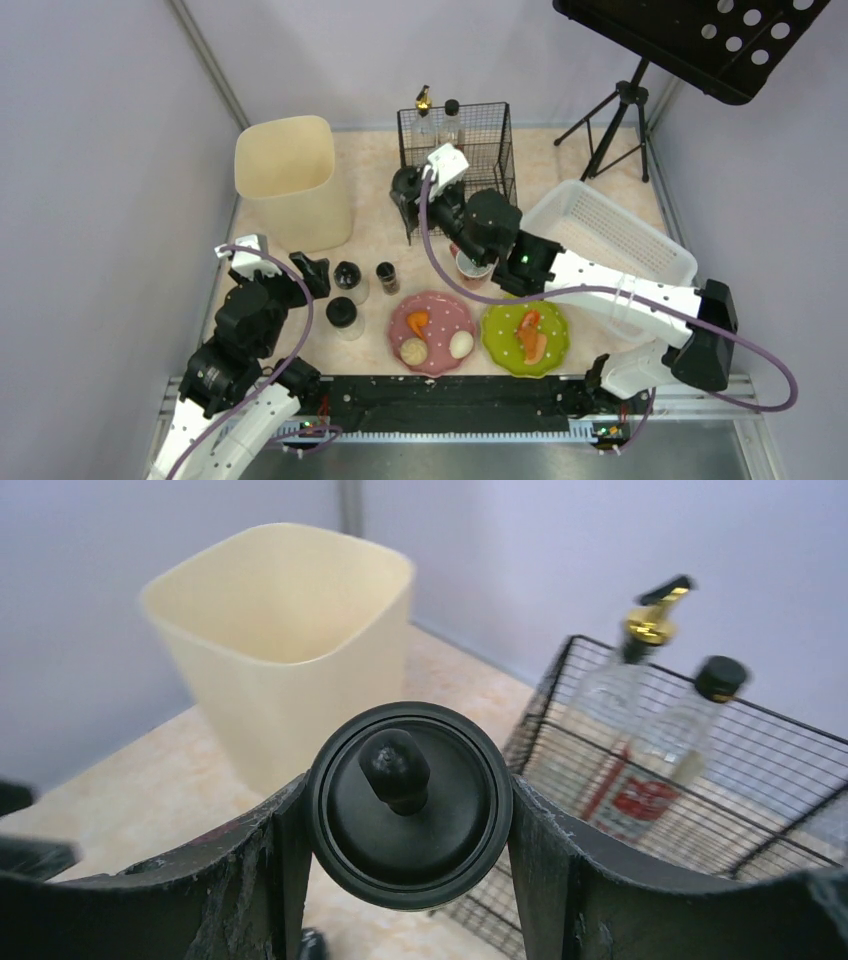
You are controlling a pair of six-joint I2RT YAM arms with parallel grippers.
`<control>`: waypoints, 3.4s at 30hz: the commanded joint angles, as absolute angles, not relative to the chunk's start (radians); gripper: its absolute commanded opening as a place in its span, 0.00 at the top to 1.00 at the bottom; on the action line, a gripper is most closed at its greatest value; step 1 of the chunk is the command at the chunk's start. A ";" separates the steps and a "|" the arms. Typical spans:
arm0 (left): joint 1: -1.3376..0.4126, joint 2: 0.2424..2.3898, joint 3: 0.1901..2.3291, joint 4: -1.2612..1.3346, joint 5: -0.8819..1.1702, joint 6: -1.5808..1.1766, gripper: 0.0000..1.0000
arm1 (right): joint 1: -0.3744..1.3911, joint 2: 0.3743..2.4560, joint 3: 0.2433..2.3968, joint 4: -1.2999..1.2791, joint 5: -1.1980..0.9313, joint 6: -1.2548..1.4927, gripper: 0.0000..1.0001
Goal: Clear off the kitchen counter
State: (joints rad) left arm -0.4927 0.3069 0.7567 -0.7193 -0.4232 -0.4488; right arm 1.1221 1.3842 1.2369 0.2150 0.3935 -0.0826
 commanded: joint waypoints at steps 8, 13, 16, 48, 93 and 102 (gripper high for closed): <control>-0.490 0.318 0.749 -0.692 -0.412 -0.441 0.05 | 0.918 1.469 1.367 0.333 0.460 -0.040 0.88; -0.489 0.317 0.747 -0.692 -0.408 -0.440 0.04 | 0.862 1.542 1.397 0.368 0.455 -0.014 0.88; -0.490 0.317 0.747 -0.690 -0.406 -0.440 0.04 | 0.835 1.589 1.421 0.381 0.447 -0.007 0.89; -0.490 0.311 0.746 -0.682 -0.382 -0.433 0.04 | 0.752 1.919 1.509 0.409 0.388 0.118 0.91; -0.491 0.320 0.746 -0.687 -0.393 -0.434 0.04 | 0.750 1.858 1.515 0.242 0.374 0.221 0.30; -0.490 0.325 0.747 -0.690 -0.404 -0.437 0.04 | 0.772 1.766 1.508 0.218 0.366 0.184 0.24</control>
State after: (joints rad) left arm -0.4927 0.3103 0.7494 -0.7193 -0.3904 -0.4431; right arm 0.7582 1.8469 1.4937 0.1944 0.3794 0.2031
